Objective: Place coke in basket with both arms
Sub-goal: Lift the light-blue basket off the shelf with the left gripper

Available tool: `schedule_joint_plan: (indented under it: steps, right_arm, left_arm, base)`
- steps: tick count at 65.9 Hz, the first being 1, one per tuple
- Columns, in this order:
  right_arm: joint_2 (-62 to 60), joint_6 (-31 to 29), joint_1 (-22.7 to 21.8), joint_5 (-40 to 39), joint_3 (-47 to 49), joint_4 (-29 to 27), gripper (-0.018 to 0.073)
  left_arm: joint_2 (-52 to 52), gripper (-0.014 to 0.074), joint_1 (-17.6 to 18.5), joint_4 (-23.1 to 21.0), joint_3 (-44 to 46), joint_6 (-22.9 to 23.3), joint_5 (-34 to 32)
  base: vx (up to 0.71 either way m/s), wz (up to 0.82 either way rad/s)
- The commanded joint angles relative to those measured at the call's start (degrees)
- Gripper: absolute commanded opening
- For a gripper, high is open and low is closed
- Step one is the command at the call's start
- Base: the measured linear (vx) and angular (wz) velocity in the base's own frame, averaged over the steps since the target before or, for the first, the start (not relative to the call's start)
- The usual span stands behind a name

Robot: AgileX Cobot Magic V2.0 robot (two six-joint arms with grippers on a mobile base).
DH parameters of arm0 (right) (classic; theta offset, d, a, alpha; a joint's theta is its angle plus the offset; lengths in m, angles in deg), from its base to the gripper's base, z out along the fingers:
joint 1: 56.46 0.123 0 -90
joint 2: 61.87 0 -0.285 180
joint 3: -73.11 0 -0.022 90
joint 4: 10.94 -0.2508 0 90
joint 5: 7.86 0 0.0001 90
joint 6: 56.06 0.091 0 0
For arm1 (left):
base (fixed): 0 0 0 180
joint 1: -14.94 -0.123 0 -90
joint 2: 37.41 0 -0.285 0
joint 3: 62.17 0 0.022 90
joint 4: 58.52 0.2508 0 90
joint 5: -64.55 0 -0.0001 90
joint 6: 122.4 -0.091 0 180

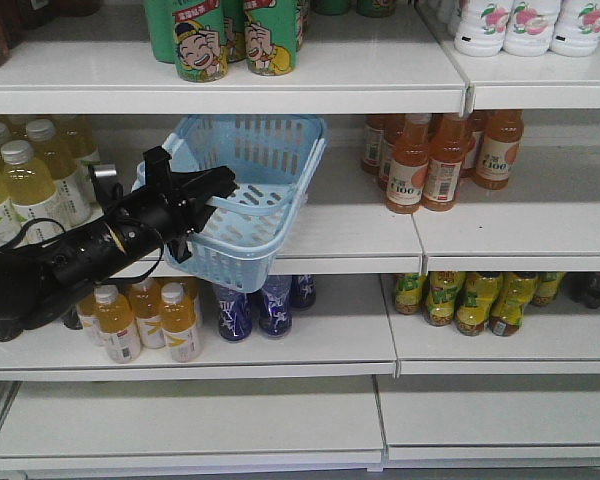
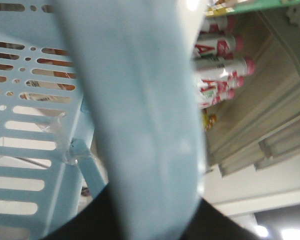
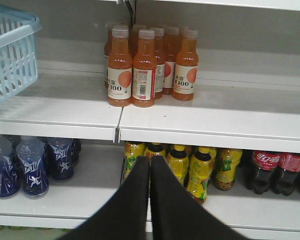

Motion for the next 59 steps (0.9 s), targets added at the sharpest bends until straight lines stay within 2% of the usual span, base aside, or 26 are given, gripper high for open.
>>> schedule_joint_plan:
  steps: [1, 8, 22, 29, 37, 53, 59]
  right_arm:
    - [-0.7, -0.5, -0.2, -4.2, -0.4, 0.1, -0.0002]
    - [-0.7, -0.5, -0.2, -4.2, -0.4, 0.1, -0.0002]
    - [-0.7, -0.5, -0.2, -4.2, -0.4, 0.1, -0.0002]
    - [-0.7, -0.5, -0.2, -4.2, -0.4, 0.1, -0.0002]
    - [-0.7, -0.5, -0.2, -4.2, -0.4, 0.1, -0.0002]
    - [-0.7, -0.5, -0.2, -4.2, -0.4, 0.1, -0.0002]
    - [-0.7, -0.5, -0.2, -4.2, -0.4, 0.1, -0.0002]
  left_arm:
    - [7.0, -0.0008, 0.3, 5.3, 1.0, 0.1, -15.5]
    - [11.0, -0.0008, 0.3, 13.6, 1.0, 3.2, -15.5]
    - [19.6, -0.0008, 0.3, 26.9, 1.0, 7.7, -15.5]
    - [23.8, -0.0008, 0.3, 31.6, 0.2, 10.8, -15.5]
    - [28.3, -0.0008, 0.3, 32.8, -4.4, 12.6, -15.5]
    - [33.3, -0.0008, 0.3, 32.9, -17.9, 12.6, -15.5]
    - [34.2, -0.0008, 0.3, 34.4, -22.1, 12.6, -15.5]
  base:
    - [0.0, 0.0]
    - [0.0, 0.0]
    - [0.0, 0.0]
    - [0.0, 0.0]
    - [0.0, 0.0]
    - [0.0, 0.0]
    - [0.0, 0.0]
